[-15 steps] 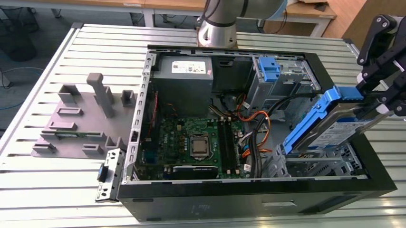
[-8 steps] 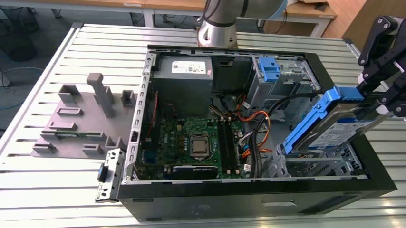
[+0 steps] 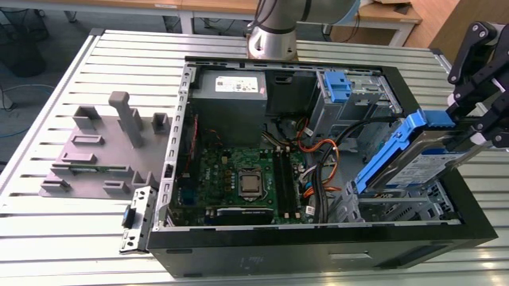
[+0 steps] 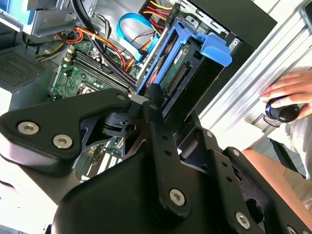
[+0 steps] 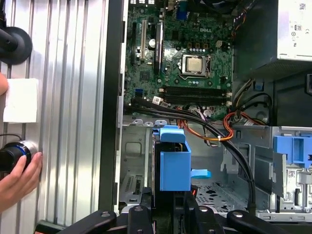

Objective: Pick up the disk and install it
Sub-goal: 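Pick up the disk, then insert the disk into the insertion slot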

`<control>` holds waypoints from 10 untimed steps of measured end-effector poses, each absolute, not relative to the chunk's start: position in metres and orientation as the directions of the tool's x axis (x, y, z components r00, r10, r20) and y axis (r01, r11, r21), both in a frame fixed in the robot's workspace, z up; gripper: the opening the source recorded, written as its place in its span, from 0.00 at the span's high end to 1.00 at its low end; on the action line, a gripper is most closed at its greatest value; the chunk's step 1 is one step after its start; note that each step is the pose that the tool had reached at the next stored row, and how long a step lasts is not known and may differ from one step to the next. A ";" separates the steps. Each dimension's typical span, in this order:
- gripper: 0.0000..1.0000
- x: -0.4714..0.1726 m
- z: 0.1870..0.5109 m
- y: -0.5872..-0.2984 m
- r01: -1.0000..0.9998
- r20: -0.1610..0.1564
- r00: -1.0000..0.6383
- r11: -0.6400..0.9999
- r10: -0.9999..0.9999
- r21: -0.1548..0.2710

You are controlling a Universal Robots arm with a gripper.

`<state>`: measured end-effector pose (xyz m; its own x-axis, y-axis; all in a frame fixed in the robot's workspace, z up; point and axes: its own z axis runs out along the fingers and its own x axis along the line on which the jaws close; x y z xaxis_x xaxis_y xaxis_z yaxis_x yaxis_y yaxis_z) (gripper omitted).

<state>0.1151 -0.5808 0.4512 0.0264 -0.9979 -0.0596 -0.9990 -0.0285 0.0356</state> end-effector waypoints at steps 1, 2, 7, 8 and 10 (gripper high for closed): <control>0.65 0.115 0.451 -0.581 -0.999 -0.060 0.026 -0.028 -0.998 0.036; 0.65 0.115 0.451 -0.581 -0.999 -0.060 0.026 -0.028 -0.998 0.036; 0.65 0.116 0.449 -0.581 -0.999 -0.060 0.023 -0.025 -0.998 0.036; 0.65 0.116 0.448 -0.581 -0.999 -0.060 0.021 -0.023 -0.998 0.036; 0.65 0.116 0.448 -0.581 -0.999 -0.060 0.021 -0.023 -0.998 0.036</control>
